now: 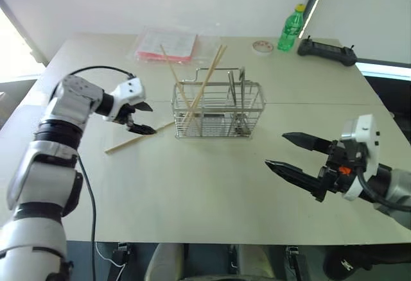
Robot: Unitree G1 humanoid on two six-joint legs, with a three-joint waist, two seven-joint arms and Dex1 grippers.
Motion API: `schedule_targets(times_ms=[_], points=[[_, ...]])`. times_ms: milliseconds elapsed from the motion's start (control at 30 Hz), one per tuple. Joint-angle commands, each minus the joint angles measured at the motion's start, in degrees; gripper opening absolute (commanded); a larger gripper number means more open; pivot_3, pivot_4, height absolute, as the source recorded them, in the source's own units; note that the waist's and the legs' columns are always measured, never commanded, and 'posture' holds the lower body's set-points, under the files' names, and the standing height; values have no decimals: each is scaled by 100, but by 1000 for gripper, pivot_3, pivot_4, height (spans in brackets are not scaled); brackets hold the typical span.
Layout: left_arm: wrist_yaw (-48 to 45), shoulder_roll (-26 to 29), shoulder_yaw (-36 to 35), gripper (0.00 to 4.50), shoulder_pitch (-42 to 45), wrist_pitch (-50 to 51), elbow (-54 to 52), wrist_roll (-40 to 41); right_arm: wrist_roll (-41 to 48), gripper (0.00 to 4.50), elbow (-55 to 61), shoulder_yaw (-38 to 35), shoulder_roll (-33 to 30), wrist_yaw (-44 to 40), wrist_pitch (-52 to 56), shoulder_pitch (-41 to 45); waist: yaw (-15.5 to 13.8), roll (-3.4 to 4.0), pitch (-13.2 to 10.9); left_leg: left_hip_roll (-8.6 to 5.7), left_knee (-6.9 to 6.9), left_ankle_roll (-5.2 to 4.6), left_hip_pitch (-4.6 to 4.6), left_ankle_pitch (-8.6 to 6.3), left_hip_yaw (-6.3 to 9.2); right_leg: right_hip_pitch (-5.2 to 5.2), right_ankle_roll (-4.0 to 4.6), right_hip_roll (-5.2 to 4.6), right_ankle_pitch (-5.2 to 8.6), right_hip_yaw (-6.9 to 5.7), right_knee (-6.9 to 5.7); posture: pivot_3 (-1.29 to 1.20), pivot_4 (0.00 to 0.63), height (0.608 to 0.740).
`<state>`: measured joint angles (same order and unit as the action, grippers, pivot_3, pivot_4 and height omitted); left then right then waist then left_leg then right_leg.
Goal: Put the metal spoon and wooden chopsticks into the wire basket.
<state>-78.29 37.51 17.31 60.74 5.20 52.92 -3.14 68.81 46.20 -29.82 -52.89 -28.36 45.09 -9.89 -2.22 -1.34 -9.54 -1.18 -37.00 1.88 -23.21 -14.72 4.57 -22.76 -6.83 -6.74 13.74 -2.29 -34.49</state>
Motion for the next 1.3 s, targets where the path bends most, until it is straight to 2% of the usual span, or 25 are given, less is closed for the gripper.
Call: schedule_targets(times_ms=[33,233,567,667,900,1300], points=[[445,-214,-10,4441,363,-142,397,-280,125,4500,235,-161,57,107,-136,-52,0,0,0,0,-1,0,0,0,1,1,-1,0,-1,-1,-2,0,150,690],[899,-676,-64,4441,649,-231,1085,-555,137,4500,314,-144,117,240,-182,-125,1,-2,1,-2,-3,0,3,0,0,1,-6,0,-3,-1,-9,0,150,690],[1229,-1059,-80,4441,742,-300,1653,-851,211,4500,320,-126,121,390,-274,-121,-6,-3,3,-2,-5,0,12,0,0,5,-10,0,-5,-2,-20,0,150,690],[1230,-1088,-111,3577,744,-284,1742,-845,238,4500,317,-149,104,401,-299,-142,-7,-3,3,-2,-8,0,19,0,1,11,-10,0,-5,-2,-27,0,150,690],[1370,-1091,-175,13,738,-217,1850,-850,314,4500,295,-226,67,405,-303,-160,-2,-4,3,1,-7,0,56,0,1,31,-8,-1,-3,-2,-48,0,150,690],[1714,-538,-568,13,577,49,1883,-710,321,4500,162,-239,-35,295,-281,-62,7,-5,2,2,0,0,59,0,-1,28,-10,-2,-3,-1,-51,0,150,690]])
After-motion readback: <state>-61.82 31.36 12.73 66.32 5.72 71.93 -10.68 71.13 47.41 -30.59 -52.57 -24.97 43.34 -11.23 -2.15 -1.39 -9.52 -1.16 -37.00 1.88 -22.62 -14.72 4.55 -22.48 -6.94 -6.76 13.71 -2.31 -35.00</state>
